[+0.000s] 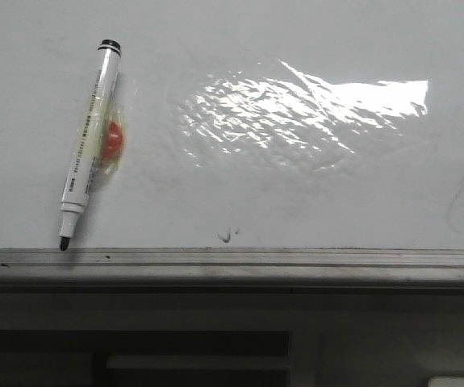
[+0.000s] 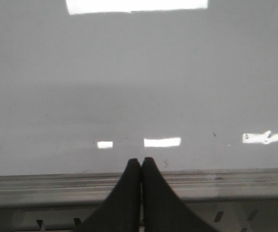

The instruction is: Write number 9 on whiteboard

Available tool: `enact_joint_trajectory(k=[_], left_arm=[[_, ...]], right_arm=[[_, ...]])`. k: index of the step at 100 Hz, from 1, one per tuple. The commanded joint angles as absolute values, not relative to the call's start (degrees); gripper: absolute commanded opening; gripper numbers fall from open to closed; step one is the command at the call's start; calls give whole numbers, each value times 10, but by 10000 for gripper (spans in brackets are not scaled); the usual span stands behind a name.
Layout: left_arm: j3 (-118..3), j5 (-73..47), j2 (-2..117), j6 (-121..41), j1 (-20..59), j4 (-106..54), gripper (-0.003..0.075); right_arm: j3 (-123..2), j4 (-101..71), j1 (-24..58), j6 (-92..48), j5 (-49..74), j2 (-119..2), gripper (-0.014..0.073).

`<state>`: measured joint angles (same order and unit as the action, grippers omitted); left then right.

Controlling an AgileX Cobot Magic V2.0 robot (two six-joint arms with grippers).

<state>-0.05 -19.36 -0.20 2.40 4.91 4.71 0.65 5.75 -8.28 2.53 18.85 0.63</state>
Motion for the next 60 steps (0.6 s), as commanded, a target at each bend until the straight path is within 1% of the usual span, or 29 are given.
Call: enact_joint_trajectory(k=[1, 13, 30, 47, 60], left_arm=[[11, -158, -18, 23, 51, 69, -20], [11, -159, -18, 23, 51, 109, -20], [11, -146, -18, 23, 51, 112, -20], [11, -132, -18, 23, 51, 144, -20], [11, -117, -18, 23, 51, 153, -20]], right_arm=[[23, 56, -82, 20, 168, 15, -62], [23, 56, -82, 20, 147, 15, -62], [23, 56, -82, 20, 141, 15, -62], [23, 54, -82, 20, 44, 15, -62], [23, 54, -82, 20, 38, 15, -62]])
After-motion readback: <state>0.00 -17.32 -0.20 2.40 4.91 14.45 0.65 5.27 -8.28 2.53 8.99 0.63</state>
